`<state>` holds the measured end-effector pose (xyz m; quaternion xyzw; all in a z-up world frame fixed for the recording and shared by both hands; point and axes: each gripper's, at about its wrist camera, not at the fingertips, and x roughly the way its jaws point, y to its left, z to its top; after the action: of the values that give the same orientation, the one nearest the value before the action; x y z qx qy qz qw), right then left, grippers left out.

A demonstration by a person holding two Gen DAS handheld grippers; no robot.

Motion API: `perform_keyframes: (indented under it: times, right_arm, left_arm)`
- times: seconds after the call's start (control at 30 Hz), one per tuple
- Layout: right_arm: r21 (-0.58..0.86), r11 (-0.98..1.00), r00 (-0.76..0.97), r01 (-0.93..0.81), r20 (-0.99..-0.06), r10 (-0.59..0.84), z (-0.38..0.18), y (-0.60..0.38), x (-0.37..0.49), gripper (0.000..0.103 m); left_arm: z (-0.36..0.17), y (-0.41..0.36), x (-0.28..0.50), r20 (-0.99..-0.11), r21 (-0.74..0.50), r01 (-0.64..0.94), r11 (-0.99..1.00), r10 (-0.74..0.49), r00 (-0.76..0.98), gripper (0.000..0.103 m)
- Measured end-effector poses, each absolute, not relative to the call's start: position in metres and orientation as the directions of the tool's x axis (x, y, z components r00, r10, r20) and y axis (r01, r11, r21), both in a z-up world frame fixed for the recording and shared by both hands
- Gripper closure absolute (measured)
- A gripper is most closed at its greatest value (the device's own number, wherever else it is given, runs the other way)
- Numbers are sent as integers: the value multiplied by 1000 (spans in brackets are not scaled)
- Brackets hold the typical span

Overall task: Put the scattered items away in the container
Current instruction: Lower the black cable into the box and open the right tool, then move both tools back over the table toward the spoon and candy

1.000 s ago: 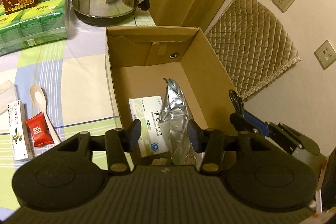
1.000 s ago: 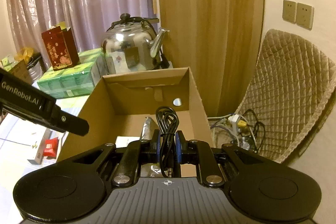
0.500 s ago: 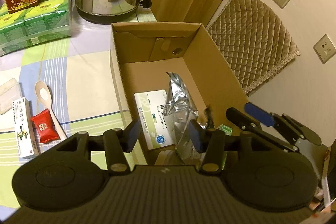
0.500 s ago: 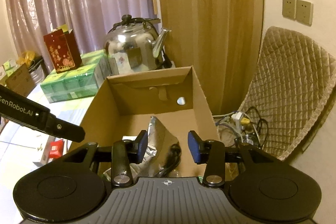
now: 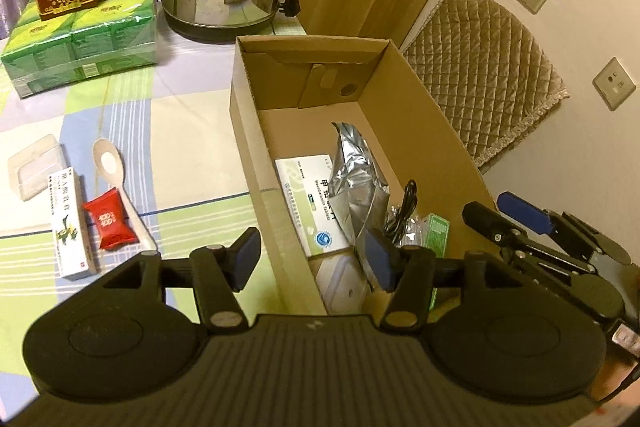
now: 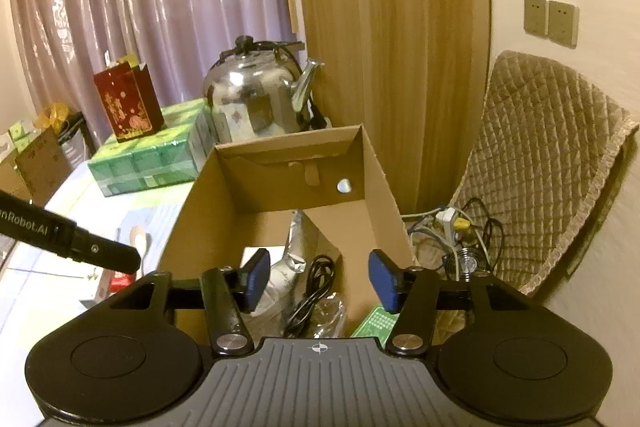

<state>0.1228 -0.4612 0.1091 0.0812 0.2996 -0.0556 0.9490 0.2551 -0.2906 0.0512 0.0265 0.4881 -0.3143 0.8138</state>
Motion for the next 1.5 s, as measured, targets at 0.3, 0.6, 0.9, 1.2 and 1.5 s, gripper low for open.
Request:
perform_keyframes:
  times: [0.3,0.6,0.9,1.2,1.5]
  right_arm:
    - [152,977,815,153,-579,-38,116,-435,92,22]
    - [158,980,806,119,-591,-3,113,-401,61,15]
    - [166,982,800,87,-599,30,114,-373,40,11]
    - [183,982,785,46,-615,78,106,-350,30,8]
    - [208,978,763,-6,-632,139,92,-326,23,6]
  left_arm:
    - [57,-253,222,-785,-277,539,796,-510,350,35]
    - [52,-212,192,-790,-235,556,797,-490,369,19]
    - [42,-171,164,-796,-210,546,811,-466,386,9]
    - [25,-128,142,-807,-173,505,845,-416,420,4]
    - [18,-84,137,-816,-145,466,873,-372,443,4]
